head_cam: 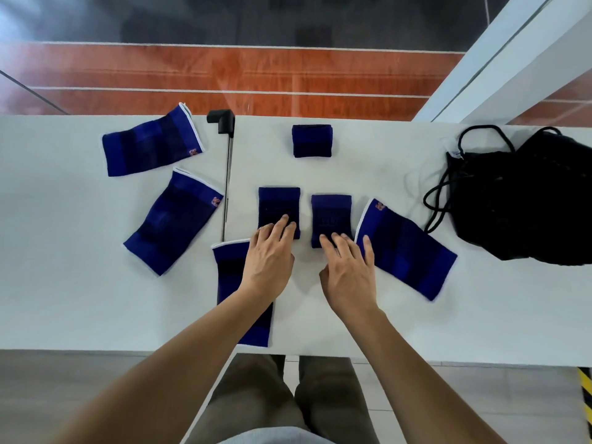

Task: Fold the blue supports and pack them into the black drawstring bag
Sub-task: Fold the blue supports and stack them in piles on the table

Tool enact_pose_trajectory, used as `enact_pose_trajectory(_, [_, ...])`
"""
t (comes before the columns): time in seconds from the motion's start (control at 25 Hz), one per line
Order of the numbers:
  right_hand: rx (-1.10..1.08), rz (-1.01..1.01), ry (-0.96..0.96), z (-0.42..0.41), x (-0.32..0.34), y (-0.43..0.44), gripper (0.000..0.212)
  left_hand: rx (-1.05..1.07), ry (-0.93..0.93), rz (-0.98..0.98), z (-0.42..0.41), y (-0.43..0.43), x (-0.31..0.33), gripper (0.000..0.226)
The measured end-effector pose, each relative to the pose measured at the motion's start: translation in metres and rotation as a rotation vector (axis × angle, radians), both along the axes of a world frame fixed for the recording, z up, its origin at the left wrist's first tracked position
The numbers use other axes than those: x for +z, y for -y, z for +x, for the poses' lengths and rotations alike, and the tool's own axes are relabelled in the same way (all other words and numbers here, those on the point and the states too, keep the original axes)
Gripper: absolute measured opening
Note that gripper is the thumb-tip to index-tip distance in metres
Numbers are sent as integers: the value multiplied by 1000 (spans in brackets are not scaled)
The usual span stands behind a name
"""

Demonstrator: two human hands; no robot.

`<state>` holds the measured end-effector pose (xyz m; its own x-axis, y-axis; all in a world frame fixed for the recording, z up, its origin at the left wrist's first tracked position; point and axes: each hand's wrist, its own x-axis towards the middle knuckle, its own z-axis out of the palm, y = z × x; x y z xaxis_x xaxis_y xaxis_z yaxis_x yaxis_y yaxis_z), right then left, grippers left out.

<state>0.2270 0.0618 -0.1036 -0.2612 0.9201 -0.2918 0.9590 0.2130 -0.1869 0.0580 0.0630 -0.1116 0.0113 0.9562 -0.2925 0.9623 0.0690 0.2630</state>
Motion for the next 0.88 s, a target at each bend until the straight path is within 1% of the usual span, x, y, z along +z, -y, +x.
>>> enact_pose_trajectory(0.28, [35, -48, -54, -10, 3, 26, 64, -17, 5, 21, -21, 35, 6, 55])
enact_pose_trajectory(0.4, [59, -44, -78, -15, 3, 22, 64, 18, 25, 95, -33, 25, 11, 51])
enact_pose_trajectory(0.48, [53, -19, -92, -16, 3, 20, 62, 81, -8, 134, -43, 4, 13, 54])
enact_pose_trajectory(0.56, [25, 29, -120, -13, 0, 24, 57, 136, -29, 77, -53, -17, 11, 60])
enact_pose_trajectory(0.68, [12, 59, -146, -8, -3, 31, 51, 163, -35, 20, -60, -37, 5, 60])
enact_pose_trajectory(0.76, [11, 54, -148, -10, -4, 32, 52, 182, -31, 22, -63, -44, 3, 54])
enact_pose_trajectory(0.88, [0, 37, -149, -14, -2, 25, 52, 213, 17, 63, -68, -51, 5, 34])
